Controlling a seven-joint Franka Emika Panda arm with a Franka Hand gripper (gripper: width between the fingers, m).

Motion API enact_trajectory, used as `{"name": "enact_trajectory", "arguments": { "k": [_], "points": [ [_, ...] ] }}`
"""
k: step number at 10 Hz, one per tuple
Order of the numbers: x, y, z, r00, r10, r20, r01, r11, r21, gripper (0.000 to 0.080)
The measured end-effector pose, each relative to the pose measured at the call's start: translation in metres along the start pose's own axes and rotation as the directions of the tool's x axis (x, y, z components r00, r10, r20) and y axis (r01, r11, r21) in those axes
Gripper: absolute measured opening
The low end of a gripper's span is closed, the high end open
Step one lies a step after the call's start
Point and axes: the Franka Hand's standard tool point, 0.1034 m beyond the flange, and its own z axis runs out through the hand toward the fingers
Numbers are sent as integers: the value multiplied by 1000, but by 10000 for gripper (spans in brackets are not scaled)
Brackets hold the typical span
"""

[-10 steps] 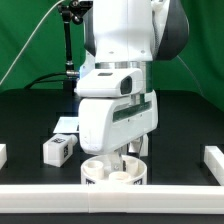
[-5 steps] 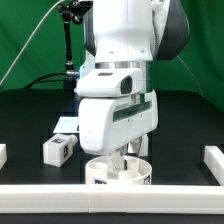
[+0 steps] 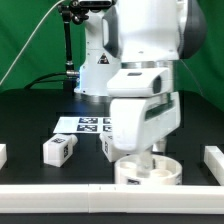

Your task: Assemble stool

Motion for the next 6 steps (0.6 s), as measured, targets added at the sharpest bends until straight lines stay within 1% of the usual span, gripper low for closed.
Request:
{"name": "enact_trajectory", "arguments": {
  "k": [1,3,4,6],
  "points": [
    [15,-6,1,1000,-8,-5,8,1000,7,314],
    [35,-9,4,1000,-15,-9,15,1000,14,314],
    [41,-11,4,1000,-20,-7,20,1000,22,314],
    [45,-13,4,1000,-26,2,26,999,38,314]
  ]
}}
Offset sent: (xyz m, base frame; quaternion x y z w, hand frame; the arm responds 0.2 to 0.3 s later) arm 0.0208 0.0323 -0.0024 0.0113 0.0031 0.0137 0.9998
